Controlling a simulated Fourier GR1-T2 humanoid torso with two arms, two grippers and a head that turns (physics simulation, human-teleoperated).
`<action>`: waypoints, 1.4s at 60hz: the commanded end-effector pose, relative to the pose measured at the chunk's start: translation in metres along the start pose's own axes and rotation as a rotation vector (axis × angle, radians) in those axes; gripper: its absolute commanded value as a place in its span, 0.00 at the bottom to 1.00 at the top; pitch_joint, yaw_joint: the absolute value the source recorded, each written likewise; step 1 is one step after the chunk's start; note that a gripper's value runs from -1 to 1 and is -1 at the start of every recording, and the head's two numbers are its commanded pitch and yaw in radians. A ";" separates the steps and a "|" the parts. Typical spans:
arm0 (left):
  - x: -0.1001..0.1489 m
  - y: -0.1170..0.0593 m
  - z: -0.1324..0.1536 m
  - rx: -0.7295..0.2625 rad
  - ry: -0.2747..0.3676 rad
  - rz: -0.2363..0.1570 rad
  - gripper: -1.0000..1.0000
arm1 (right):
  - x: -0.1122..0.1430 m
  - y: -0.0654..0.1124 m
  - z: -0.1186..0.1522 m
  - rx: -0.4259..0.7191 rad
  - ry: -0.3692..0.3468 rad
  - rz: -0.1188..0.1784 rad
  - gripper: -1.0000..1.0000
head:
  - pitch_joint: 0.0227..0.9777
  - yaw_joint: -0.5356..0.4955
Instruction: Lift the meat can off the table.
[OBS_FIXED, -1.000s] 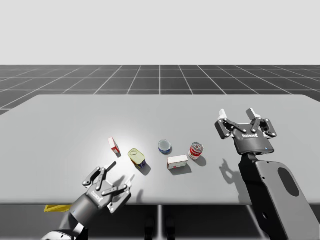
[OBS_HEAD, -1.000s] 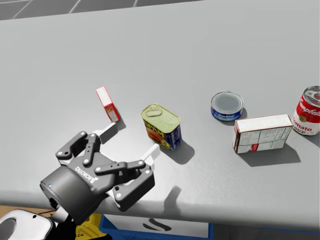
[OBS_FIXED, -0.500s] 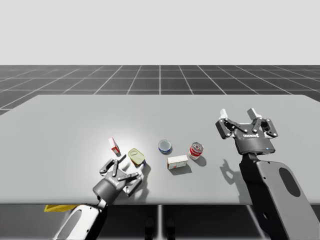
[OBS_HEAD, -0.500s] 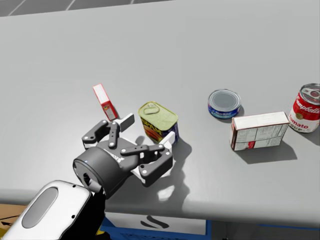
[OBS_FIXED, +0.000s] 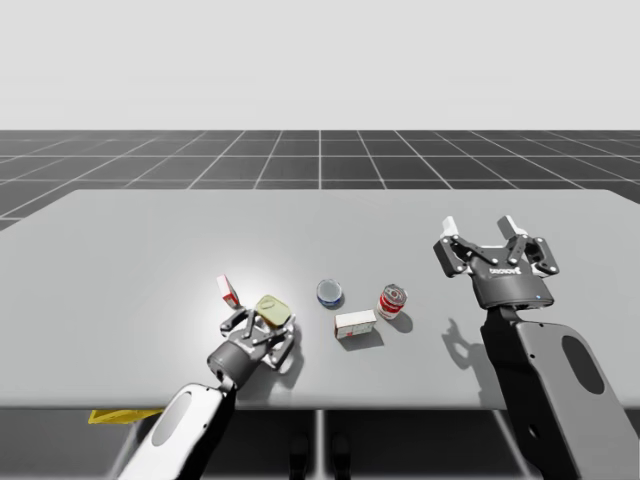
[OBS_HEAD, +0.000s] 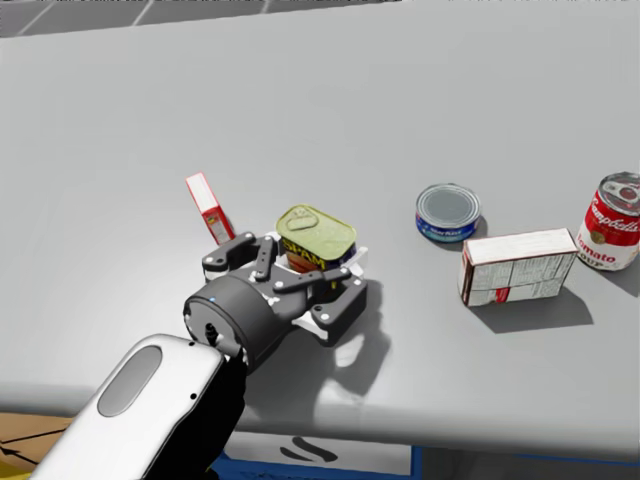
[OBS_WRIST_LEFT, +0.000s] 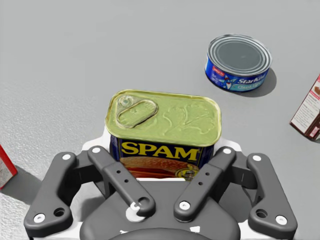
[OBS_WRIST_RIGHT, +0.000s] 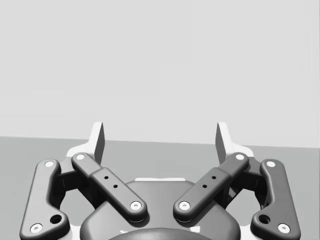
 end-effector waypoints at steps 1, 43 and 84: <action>-0.010 0.001 -0.002 -0.003 0.035 0.002 1.00 | 0.001 -0.001 0.000 -0.001 -0.002 -0.002 0.00 | 0.89 0.70; -0.013 -0.011 0.001 -0.042 0.042 -0.018 1.00 | 0.001 -0.004 -0.001 -0.001 -0.004 -0.008 0.00 | 0.47 0.70; 0.144 -0.021 0.041 -0.048 -0.289 -0.225 1.00 | 0.000 -0.004 -0.002 -0.003 -0.003 0.008 0.00 | 0.44 0.71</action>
